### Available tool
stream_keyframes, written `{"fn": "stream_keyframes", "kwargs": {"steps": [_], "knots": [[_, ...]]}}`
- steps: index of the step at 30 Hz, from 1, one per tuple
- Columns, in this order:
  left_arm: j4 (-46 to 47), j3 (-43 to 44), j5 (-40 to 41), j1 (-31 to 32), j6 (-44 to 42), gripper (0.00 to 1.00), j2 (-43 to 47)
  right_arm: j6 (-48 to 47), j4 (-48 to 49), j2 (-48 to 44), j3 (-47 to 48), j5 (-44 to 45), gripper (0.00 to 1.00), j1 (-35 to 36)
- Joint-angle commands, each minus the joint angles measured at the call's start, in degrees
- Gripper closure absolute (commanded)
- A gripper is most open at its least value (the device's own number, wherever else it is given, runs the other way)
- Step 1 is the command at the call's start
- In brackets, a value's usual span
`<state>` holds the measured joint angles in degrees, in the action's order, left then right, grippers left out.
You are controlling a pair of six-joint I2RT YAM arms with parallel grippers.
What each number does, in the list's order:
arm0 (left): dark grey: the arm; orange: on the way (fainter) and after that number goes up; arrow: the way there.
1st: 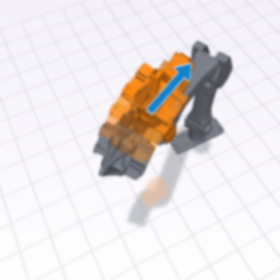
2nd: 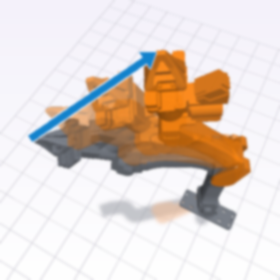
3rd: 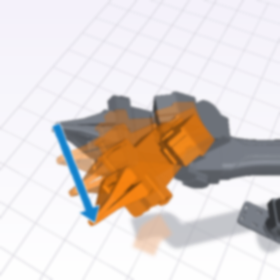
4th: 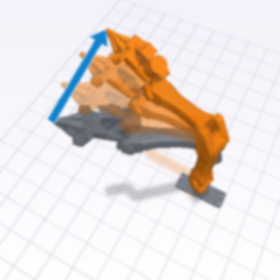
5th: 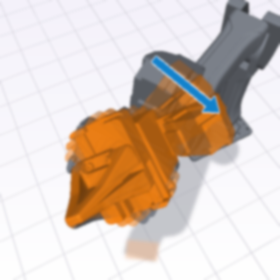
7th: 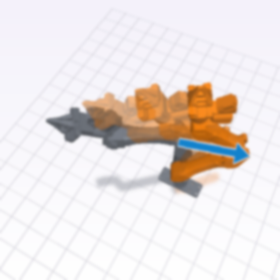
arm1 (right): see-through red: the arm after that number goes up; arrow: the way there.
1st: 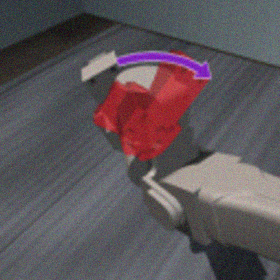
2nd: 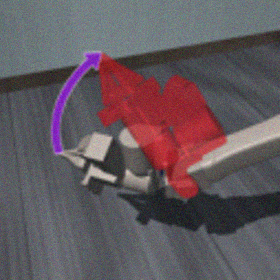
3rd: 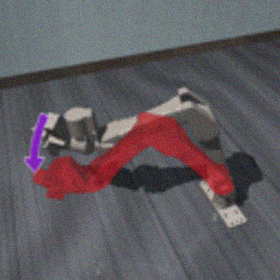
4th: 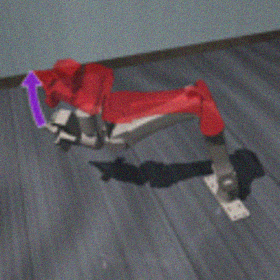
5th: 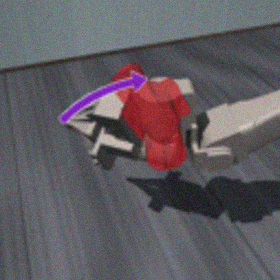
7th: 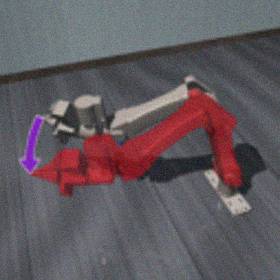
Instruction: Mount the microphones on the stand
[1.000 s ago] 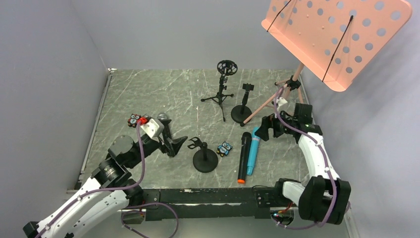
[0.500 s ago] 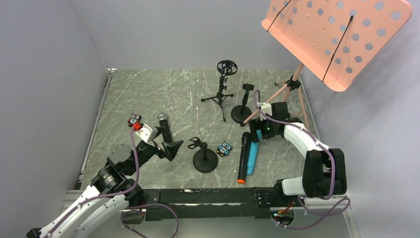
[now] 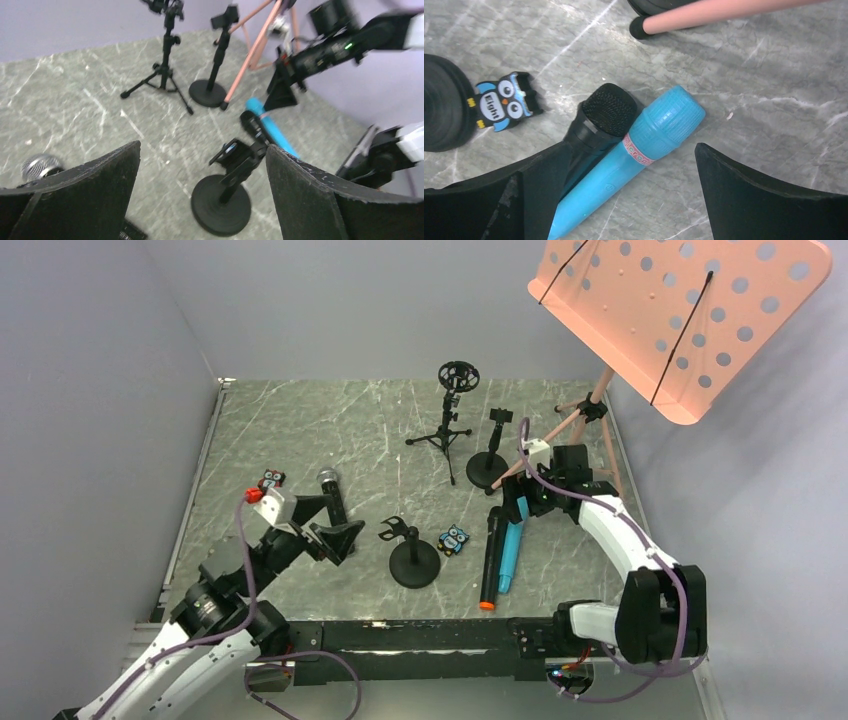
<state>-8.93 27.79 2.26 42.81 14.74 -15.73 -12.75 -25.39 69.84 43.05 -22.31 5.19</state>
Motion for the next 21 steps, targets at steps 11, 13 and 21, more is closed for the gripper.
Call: {"fn": "stream_keyframes", "kwargs": {"steps": [11,13,21], "knots": [[1.86,10.38,-14.19,0.13,6.56,0.01,-13.07,9.41,4.83,9.70,0.92,13.70,0.06,0.86],[3.04,9.62,-14.42,0.11,6.98,0.01,-13.18,9.81,5.22,10.52,0.90,14.98,0.07,1.49],[2.64,7.64,-13.63,0.15,7.56,0.01,-11.60,10.99,3.98,15.89,3.23,16.36,0.16,3.02]]}}
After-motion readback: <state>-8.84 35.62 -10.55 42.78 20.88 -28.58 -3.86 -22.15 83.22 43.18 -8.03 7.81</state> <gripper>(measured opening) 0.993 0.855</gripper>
